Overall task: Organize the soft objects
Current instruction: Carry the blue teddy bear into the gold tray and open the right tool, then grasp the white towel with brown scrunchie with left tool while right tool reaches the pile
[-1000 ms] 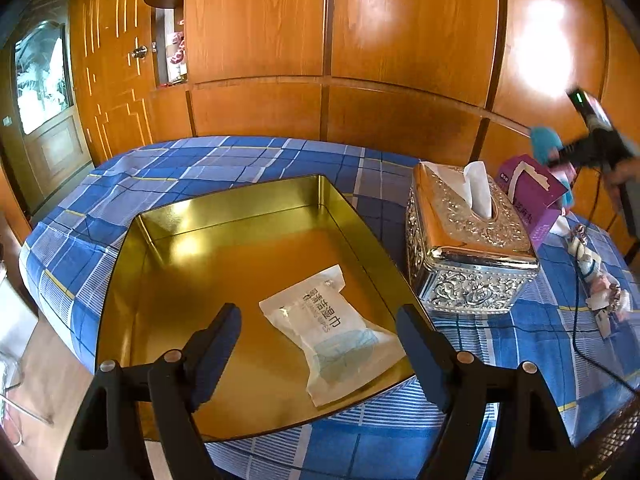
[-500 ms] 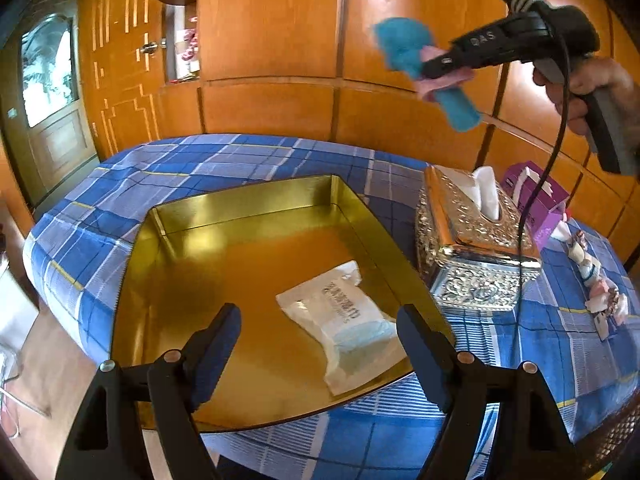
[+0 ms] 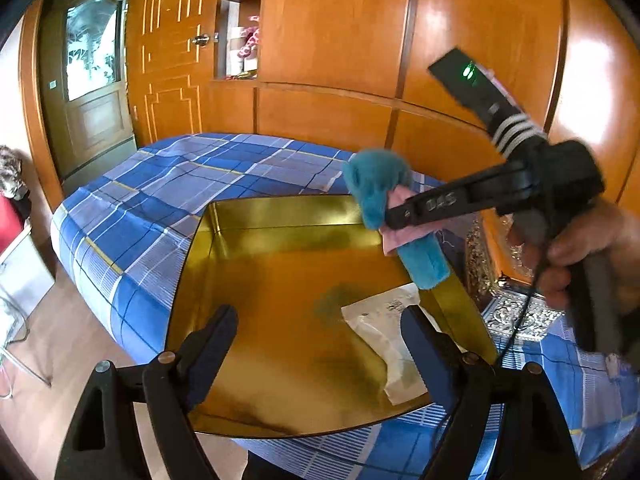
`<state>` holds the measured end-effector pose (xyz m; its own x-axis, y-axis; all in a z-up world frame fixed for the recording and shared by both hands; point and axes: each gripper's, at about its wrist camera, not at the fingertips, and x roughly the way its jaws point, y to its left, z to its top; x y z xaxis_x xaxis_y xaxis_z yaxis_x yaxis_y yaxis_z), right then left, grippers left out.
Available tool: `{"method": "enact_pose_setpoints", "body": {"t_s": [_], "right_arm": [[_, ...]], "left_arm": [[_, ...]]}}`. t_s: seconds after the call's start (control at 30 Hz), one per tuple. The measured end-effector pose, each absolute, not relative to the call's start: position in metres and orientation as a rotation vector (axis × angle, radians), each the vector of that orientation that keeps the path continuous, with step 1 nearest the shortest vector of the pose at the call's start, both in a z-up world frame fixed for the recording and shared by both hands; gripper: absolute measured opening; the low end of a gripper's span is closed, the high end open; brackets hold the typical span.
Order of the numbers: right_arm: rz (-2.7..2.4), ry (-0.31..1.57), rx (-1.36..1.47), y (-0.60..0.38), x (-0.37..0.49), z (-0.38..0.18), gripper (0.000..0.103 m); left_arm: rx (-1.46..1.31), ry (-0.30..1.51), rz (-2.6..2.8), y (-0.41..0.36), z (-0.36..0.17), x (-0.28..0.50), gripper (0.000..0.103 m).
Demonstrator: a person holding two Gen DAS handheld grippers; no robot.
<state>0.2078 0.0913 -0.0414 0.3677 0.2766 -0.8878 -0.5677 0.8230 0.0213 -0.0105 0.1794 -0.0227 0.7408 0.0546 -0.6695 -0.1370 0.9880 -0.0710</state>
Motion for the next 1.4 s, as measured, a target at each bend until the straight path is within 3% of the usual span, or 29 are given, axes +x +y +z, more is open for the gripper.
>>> {"method": "enact_pose_setpoints", "body": {"t_s": [0.2,0.8,1.4], "right_arm": [[0.48,1.076,-0.276,0.084,0.209,-0.057,0.042],[0.42,0.866,-0.156,0.025,0.135,-0.007,0.042],[0.201,0.794,-0.046,-0.11,0.082,0.006,0.043]], "left_arm": [[-0.122,0.734,0.118,0.183,-0.025,-0.01,0.087],[-0.095,0.717,0.1,0.17,-0.018,-0.015,0.091],[-0.024,0.72,0.022,0.136,-0.019,-0.02,0.091]]}}
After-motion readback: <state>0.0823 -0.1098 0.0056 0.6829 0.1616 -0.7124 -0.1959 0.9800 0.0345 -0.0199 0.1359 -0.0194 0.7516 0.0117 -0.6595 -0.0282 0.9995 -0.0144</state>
